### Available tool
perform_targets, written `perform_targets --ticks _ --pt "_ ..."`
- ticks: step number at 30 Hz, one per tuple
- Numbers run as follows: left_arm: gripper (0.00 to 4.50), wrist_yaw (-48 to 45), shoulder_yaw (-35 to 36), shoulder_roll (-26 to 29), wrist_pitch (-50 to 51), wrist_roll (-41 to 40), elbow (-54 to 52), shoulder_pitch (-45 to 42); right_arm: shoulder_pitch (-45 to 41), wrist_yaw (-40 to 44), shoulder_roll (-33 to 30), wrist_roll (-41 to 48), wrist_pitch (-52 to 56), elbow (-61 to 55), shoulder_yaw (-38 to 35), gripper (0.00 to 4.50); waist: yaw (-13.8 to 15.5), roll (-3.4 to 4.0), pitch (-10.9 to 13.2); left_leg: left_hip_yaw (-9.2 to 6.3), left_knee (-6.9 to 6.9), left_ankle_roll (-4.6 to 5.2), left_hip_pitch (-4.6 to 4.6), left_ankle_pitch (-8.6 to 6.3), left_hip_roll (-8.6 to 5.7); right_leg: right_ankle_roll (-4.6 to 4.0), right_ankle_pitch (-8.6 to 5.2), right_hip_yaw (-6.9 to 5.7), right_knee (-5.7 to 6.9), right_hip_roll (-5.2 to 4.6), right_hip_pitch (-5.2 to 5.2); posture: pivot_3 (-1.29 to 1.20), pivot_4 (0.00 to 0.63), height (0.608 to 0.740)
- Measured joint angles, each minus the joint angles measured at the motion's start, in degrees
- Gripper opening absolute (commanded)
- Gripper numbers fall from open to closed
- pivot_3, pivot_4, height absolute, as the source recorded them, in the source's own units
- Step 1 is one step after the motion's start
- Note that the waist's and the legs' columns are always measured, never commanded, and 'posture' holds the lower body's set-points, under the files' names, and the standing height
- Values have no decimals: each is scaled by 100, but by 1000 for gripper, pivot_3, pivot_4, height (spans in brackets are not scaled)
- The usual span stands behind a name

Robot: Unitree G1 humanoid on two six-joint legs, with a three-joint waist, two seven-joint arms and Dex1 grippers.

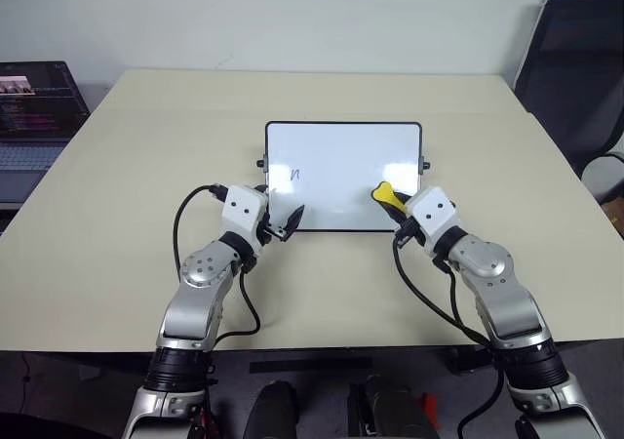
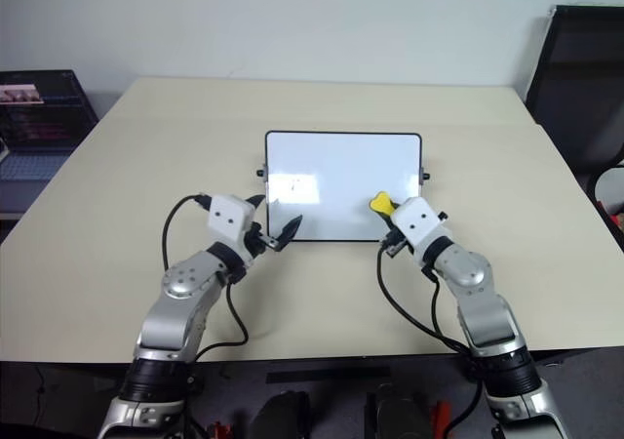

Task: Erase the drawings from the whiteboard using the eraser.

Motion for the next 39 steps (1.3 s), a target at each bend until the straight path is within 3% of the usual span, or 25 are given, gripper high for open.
perform_targets --ticks 20,24,39 --pt "4500 -24 -7 0 -42 2 15 -5 -240 -87 39 -1 -94 24 3 662 1 0 0 0 1 0 0 0 0 0 0 0 2 0 0 0 150 740" --pt "4500 -35 -8 4 -83 2 120 -34 -646 -116 242 -23 -128 375 168 662 -20 0 0 2 2 0 4 0 0 0 0 0 3 2 0 0 150 740" --pt "4500 -36 0 59 -189 2 280 -159 -3386 -274 1243 -637 -745 3987 908 662 -26 1 0 -1 -5 0 -1 0 3 -27 16 -2 4 -1 -3 0 150 740"
